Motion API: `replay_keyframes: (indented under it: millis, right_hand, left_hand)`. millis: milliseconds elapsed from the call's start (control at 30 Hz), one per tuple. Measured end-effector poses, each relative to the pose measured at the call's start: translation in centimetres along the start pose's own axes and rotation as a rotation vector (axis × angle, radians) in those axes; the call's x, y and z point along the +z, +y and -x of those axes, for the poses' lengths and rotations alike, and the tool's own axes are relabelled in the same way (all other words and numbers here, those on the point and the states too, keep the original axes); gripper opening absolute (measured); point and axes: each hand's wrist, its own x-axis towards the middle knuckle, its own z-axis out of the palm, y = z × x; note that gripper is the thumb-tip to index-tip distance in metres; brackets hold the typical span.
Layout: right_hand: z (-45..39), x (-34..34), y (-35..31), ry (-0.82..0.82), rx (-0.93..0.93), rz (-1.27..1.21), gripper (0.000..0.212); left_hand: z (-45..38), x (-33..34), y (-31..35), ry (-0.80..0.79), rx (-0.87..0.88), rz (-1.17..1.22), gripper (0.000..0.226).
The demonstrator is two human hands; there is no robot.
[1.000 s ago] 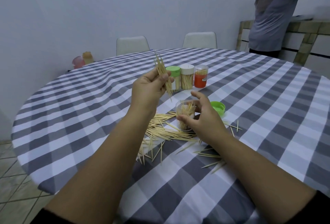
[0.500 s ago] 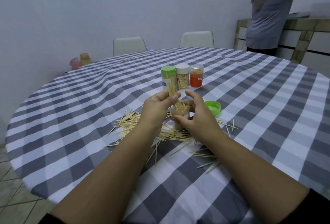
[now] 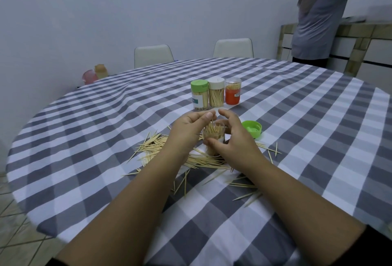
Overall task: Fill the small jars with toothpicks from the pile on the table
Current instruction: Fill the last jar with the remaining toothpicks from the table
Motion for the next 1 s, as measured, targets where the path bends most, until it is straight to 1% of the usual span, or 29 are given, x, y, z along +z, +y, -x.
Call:
replay_keyframes:
  millis: [67,133,200,267,400,533,600,700,767,833,1000]
  right_hand:
    - [0.0,0.0,0.0,-0.006,-0.005,-0.003,0.074]
    - [0.1,0.0,-0.1,-0.007,-0.013,-0.015,0.07]
    - [0.1,0.1,0.0,-0.002,-0.018,-0.02,0.068]
    - [0.1,0.1,0.0,-0.002,-0.017,-0.01,0.067]
    - [0.0,-0.1,0.1,-0.005,-0.017,0.007,0.07]
    - [-0.2,0.1,0.3,-0.04,0.006,0.015,0.075]
    - [-0.2,0.1,0.5,-0.08,0.027,0.028,0.079]
    - [-0.2,0.2,0.5,-0.114,0.042,0.042,0.08]
    - [-0.2,0.2,0.5,-0.121,0.044,0.045,0.079]
    - [-0.1,0.1,0.5,-0.12,0.043,0.049,0.079]
    - [-0.1,0.1,0.3,-0.126,0.035,0.054,0.078]
  left_hand:
    - [0.2,-0.1,0.0,-0.014,-0.001,-0.057,0.013]
    - [0.4,-0.2,0.1,-0.036,0.027,-0.104,0.018]
    - [0.6,-0.2,0.3,-0.035,0.052,-0.116,0.024]
    - [0.5,-0.2,0.3,-0.03,0.04,-0.136,0.023]
    - [0.2,-0.8,0.4,-0.071,-0.009,-0.2,0.02]
    - [-0.4,-2.9,0.8,-0.03,-0.018,-0.256,0.018]
    - [-0.9,-4.2,1.0,-0.02,-0.064,-0.409,0.027]
    - [-1.6,-5.9,0.8,-0.115,-0.138,-0.889,0.051]
    - [-2.0,-6.6,0.6,-0.189,-0.189,-1.127,0.06]
    - [-2.5,-7.0,0.5,-0.268,-0.235,-1.218,0.063]
    - [-2.5,-7.3,1.7,-0.478,-0.323,-1.201,0.076]
